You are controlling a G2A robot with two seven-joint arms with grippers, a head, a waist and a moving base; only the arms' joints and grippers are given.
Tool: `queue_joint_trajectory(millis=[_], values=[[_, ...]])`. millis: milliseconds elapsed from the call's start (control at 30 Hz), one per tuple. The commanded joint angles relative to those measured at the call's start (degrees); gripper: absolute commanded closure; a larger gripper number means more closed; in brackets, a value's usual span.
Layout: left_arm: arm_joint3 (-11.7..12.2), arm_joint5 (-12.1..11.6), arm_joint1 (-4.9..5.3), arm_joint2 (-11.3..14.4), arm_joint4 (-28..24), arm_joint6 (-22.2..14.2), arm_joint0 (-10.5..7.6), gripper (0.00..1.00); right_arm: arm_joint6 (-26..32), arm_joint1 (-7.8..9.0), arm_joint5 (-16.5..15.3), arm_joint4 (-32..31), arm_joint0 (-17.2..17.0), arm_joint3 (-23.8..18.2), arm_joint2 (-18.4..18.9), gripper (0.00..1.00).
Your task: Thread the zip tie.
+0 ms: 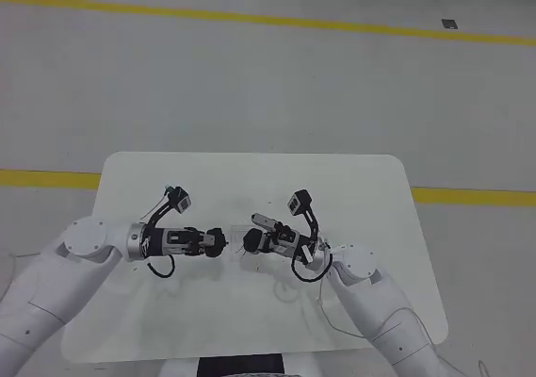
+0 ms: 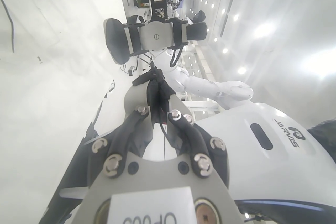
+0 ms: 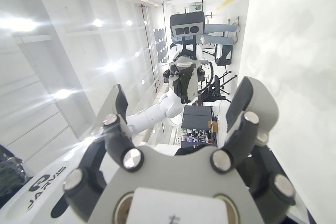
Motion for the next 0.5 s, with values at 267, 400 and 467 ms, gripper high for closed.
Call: queue_joint_trajectory(millis=[267, 400, 467], values=[[0.5, -1.8, 1.20, -9.6, -4.2, -3.3, 2.16, 1.00, 0.0, 0.00, 0.0, 0.0, 0.0, 0.0, 0.0, 0.00], [3.1, -1.8, 0.51, -11.8, -6.6, -6.3, 3.38, 1.00, 0.0, 0.00, 0.0, 0.0, 0.0, 0.0, 0.0, 0.00], [3.4, -1.8, 0.40, -11.8, -6.9, -6.6, 3.30, 1.00, 0.0, 0.00, 0.0, 0.0, 0.0, 0.0, 0.0, 0.00]])
